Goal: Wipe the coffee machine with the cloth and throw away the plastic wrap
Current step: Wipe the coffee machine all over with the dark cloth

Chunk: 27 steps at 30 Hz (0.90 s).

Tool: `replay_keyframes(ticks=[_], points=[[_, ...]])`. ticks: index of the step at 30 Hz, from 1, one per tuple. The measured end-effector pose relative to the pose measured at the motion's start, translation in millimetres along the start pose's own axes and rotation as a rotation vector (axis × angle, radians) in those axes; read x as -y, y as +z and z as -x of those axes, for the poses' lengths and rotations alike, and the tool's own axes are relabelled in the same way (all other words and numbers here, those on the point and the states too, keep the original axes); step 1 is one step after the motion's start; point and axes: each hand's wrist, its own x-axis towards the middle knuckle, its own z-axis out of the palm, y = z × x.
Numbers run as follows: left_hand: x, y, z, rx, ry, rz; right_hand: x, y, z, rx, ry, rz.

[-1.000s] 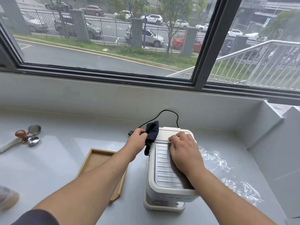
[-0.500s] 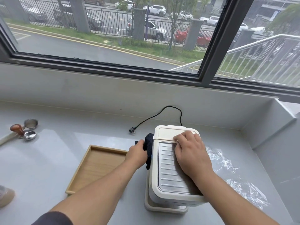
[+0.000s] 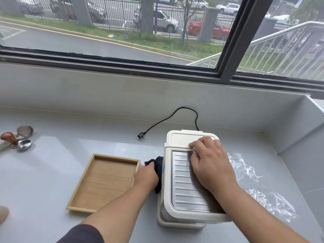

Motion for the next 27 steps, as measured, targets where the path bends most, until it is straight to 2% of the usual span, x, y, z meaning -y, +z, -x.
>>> replay_keyframes(ticks=[7, 15, 22, 27], points=[[4, 3, -2, 0.077, 0.039, -0.039, -1, 0, 0, -0.002, 0.002, 0.003], [28, 25, 45, 0.135, 0.015, 0.024, 1, -2, 4, -0.007, 0.003, 0.011], [47, 47, 90, 0.138, -0.052, 0.097, 5, -5, 7, -0.014, 0.011, 0.011], [53, 57, 116, 0.166, -0.137, 0.234, 8, -8, 10, -0.017, 0.011, 0.005]])
